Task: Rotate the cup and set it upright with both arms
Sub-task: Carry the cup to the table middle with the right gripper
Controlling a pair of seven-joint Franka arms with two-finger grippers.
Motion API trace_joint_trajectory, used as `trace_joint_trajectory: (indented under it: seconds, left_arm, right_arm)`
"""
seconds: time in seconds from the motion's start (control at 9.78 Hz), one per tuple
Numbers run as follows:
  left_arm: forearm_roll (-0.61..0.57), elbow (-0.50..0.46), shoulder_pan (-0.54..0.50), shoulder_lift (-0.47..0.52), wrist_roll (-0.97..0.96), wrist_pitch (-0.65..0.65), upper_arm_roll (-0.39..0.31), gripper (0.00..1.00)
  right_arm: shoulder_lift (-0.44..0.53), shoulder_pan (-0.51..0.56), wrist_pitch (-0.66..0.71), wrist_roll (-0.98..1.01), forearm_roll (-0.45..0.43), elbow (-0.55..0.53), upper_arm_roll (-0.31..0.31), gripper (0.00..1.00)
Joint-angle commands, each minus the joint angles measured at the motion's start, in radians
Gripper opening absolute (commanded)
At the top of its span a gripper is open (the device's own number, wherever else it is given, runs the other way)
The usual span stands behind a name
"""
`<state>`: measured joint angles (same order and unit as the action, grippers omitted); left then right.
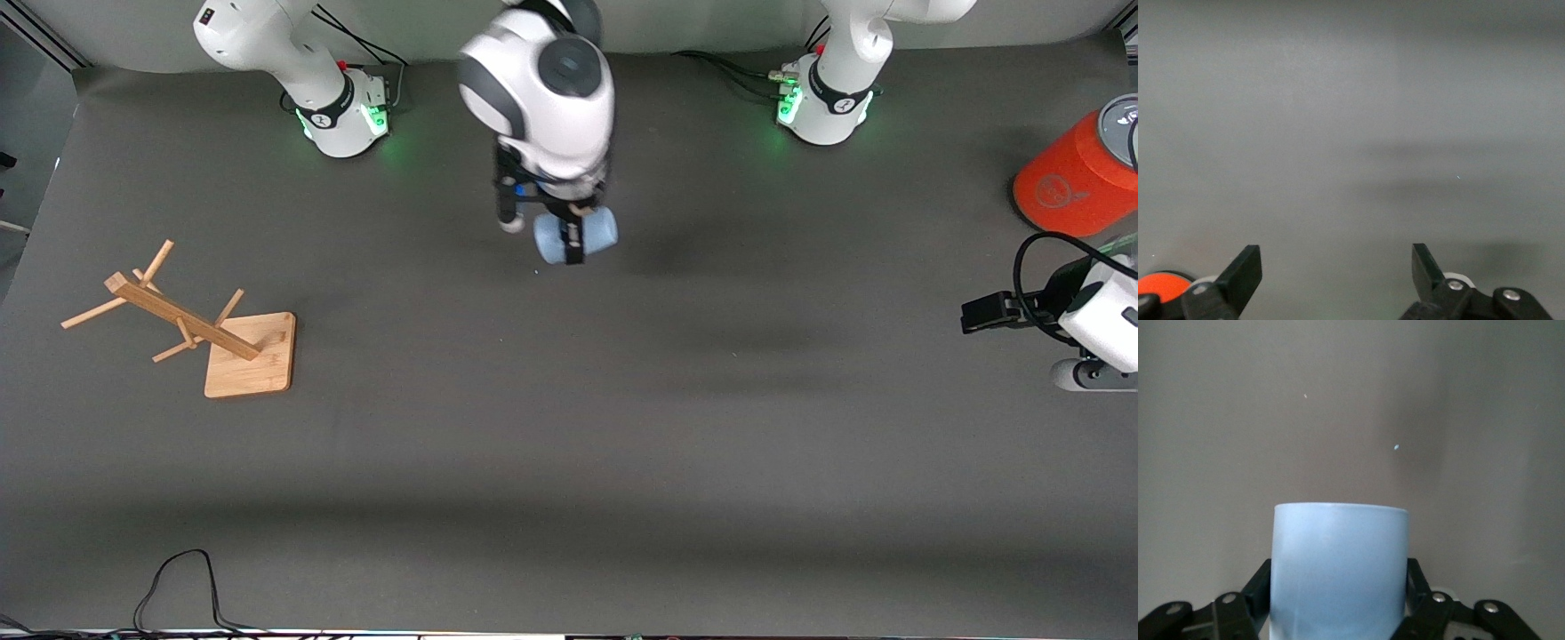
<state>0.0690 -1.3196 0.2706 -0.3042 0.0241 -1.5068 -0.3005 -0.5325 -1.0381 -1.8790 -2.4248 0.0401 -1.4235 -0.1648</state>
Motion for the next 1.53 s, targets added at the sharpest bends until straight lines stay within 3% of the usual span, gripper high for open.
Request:
trace_joint_trajectory:
  seconds: [0.0,0.41,0.72,0.82,0.92,1.02,1.43]
  left_arm:
    - [0.012,0.026,-0.001,-0.013,0.019,0.007,-0.005,1.0]
    - [0.012,0.026,-0.002,-0.013,0.02,0.007,-0.005,1.0]
    - [0.012,0.026,-0.002,-0.012,0.023,0.007,-0.005,1.0]
    - [0.012,0.026,-0.002,-0.013,0.023,0.007,-0.005,1.0]
    - [0.012,0.025,-0.004,-0.013,0.023,0.007,-0.005,1.0]
    - [0.012,0.026,-0.002,-0.013,0.023,0.007,-0.005,1.0]
    - [0.012,0.026,-0.002,-0.013,0.027,0.007,-0.005,1.0]
  right_arm:
    - [-0.186,-0.043,0.005,-0.13,-0.006,0.18,-0.018,0.48]
    - [-0.414,-0.082,-0.066,-0.258,-0.025,0.311,-0.018,0.48]
    - [-0.475,-0.102,-0.117,-0.283,-0.031,0.319,-0.018,0.49]
    - [-0.477,-0.108,-0.126,-0.284,-0.031,0.314,-0.018,0.55]
    - [-0.483,-0.112,-0.137,-0.284,-0.034,0.313,-0.019,0.67]
    - [-0.484,-0.112,-0.14,-0.289,-0.034,0.311,-0.019,0.99]
    - [-0.483,-0.112,-0.141,-0.287,-0.052,0.311,-0.019,1.0]
